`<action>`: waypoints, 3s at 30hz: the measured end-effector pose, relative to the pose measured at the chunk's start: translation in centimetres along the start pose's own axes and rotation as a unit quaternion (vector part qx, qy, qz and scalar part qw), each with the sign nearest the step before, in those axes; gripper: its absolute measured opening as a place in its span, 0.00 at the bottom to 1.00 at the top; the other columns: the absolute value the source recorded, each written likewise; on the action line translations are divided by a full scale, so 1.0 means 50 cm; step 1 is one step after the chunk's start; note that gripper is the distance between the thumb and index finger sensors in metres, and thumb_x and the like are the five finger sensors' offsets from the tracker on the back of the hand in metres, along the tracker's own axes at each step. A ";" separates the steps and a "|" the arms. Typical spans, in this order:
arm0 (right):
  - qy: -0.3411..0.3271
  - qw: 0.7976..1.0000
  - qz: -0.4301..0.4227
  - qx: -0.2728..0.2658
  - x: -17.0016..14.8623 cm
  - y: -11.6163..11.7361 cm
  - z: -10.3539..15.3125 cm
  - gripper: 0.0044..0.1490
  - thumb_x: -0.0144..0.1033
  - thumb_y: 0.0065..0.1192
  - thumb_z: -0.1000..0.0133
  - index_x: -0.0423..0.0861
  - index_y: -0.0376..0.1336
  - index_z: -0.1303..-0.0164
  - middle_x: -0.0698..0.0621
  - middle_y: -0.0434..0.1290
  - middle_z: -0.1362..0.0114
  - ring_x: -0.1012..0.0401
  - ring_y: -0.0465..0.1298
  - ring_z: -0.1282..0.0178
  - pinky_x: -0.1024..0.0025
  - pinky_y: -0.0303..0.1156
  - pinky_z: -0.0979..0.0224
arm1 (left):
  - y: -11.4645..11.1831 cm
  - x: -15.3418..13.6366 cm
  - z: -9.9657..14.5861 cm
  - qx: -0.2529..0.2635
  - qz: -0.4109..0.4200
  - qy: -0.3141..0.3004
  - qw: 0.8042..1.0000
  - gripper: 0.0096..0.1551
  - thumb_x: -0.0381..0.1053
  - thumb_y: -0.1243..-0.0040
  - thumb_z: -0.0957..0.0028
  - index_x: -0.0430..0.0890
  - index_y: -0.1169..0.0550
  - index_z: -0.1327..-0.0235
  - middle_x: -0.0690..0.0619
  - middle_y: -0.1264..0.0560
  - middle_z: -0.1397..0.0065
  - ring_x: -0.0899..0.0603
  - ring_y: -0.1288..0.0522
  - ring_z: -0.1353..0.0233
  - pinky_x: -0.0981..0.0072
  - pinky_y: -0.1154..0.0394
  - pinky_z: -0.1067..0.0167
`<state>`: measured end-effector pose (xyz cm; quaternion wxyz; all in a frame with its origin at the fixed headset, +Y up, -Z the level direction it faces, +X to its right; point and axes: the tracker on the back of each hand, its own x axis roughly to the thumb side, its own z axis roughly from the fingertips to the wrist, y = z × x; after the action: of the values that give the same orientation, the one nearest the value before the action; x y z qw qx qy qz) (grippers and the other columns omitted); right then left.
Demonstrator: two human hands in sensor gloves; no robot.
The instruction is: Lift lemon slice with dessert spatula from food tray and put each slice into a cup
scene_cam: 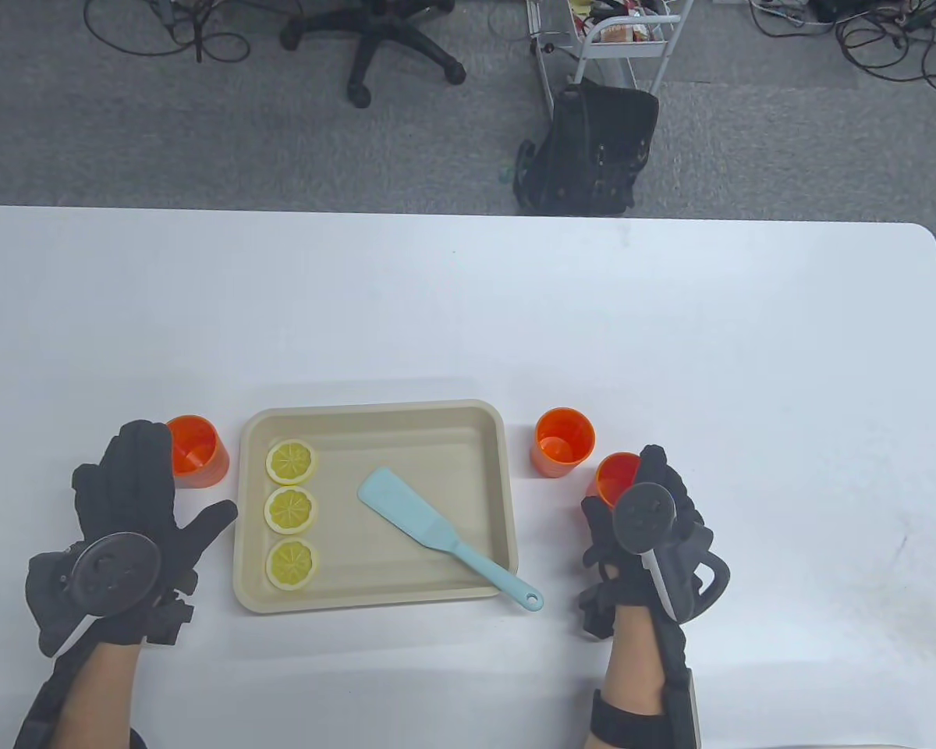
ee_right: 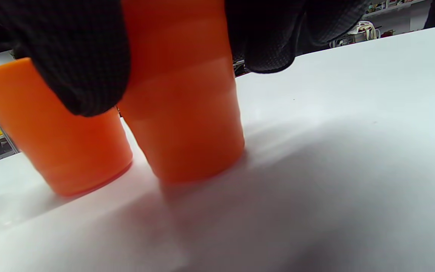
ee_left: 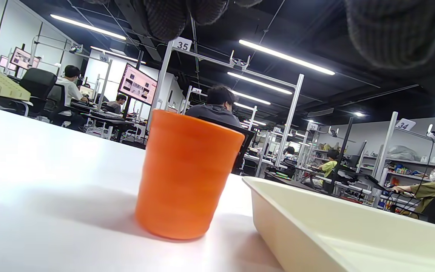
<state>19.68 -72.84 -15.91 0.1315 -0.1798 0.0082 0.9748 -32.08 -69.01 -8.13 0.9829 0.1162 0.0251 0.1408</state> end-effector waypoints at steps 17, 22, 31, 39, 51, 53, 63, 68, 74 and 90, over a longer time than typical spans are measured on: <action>-0.128 0.985 -0.061 -0.100 0.078 -0.083 0.080 0.65 0.62 0.74 0.51 0.47 0.44 0.13 0.39 0.50 0.12 0.37 0.56 0.12 0.32 0.52 0.17 | -0.041 -0.059 -0.040 -0.053 0.029 0.090 0.994 0.67 0.78 0.39 0.50 0.48 0.57 0.11 0.40 0.55 0.08 0.25 0.48 0.12 0.19 0.54 0.22; -0.174 0.977 -0.040 -0.115 0.109 -0.088 0.105 0.64 0.62 0.72 0.51 0.47 0.44 0.13 0.40 0.50 0.12 0.37 0.55 0.12 0.33 0.52 0.17 | -0.084 -0.059 -0.049 -0.087 -0.013 0.106 0.990 0.69 0.79 0.40 0.49 0.47 0.58 0.11 0.39 0.57 0.08 0.23 0.49 0.13 0.19 0.54 0.23; -0.224 0.970 -0.018 -0.091 0.144 -0.079 0.124 0.64 0.62 0.71 0.50 0.48 0.44 0.13 0.41 0.50 0.11 0.37 0.55 0.12 0.33 0.52 0.17 | -0.116 -0.062 -0.063 -0.081 0.002 0.144 0.986 0.70 0.80 0.41 0.49 0.46 0.59 0.12 0.38 0.56 0.09 0.23 0.48 0.13 0.20 0.53 0.24; -0.235 0.969 -0.007 -0.080 0.154 -0.071 0.128 0.63 0.62 0.71 0.50 0.48 0.44 0.13 0.41 0.51 0.12 0.37 0.56 0.12 0.33 0.52 0.17 | -0.109 -0.077 -0.058 -0.048 0.036 0.155 0.986 0.64 0.77 0.37 0.47 0.46 0.51 0.12 0.44 0.38 0.14 0.27 0.41 0.14 0.22 0.49 0.23; -0.286 0.952 -0.060 -0.092 0.176 -0.099 0.167 0.63 0.62 0.71 0.50 0.48 0.44 0.13 0.41 0.52 0.12 0.37 0.56 0.12 0.33 0.52 0.17 | -0.039 -0.010 -0.034 0.047 0.083 0.074 0.993 0.64 0.79 0.38 0.48 0.48 0.51 0.12 0.46 0.38 0.14 0.30 0.40 0.14 0.22 0.49 0.22; -0.308 0.945 -0.069 -0.084 0.190 -0.100 0.180 0.63 0.62 0.71 0.50 0.48 0.44 0.13 0.41 0.52 0.12 0.37 0.56 0.12 0.33 0.52 0.17 | -0.028 0.013 -0.027 0.068 0.087 0.043 0.993 0.64 0.79 0.37 0.49 0.49 0.50 0.12 0.47 0.37 0.15 0.30 0.39 0.14 0.23 0.48 0.22; -0.402 0.913 -0.048 -0.042 0.265 -0.068 0.243 0.63 0.62 0.71 0.50 0.47 0.44 0.13 0.41 0.51 0.12 0.37 0.56 0.12 0.33 0.53 0.17 | 0.001 0.134 0.019 0.039 0.113 -0.128 0.985 0.64 0.80 0.35 0.52 0.50 0.47 0.12 0.48 0.34 0.16 0.31 0.37 0.14 0.22 0.46 0.22; -0.455 0.889 -0.046 -0.007 0.291 -0.053 0.273 0.64 0.62 0.71 0.50 0.48 0.43 0.13 0.42 0.50 0.11 0.37 0.56 0.12 0.33 0.53 0.17 | -0.010 0.179 0.037 -0.023 0.127 -0.219 0.967 0.65 0.79 0.34 0.53 0.50 0.47 0.12 0.48 0.34 0.16 0.31 0.36 0.14 0.22 0.45 0.22; -0.494 0.869 -0.021 0.023 0.315 -0.043 0.311 0.67 0.59 0.74 0.52 0.48 0.41 0.13 0.42 0.51 0.11 0.37 0.55 0.12 0.32 0.52 0.17 | -0.023 0.208 0.050 -0.068 0.124 -0.266 0.954 0.69 0.77 0.29 0.56 0.48 0.48 0.12 0.48 0.33 0.16 0.32 0.35 0.14 0.22 0.43 0.22; -0.537 0.842 0.054 0.011 0.331 -0.040 0.346 0.70 0.58 0.81 0.58 0.48 0.43 0.15 0.45 0.59 0.16 0.42 0.65 0.15 0.32 0.55 0.17 | -0.034 0.220 0.054 -0.116 0.142 -0.328 0.927 0.81 0.73 0.22 0.69 0.38 0.51 0.16 0.54 0.27 0.22 0.39 0.32 0.15 0.26 0.42 0.21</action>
<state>-0.77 -65.62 -5.50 0.0641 0.3743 -0.0435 0.9240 -20.84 -68.09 -6.12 0.9125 0.0435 -0.3318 0.2353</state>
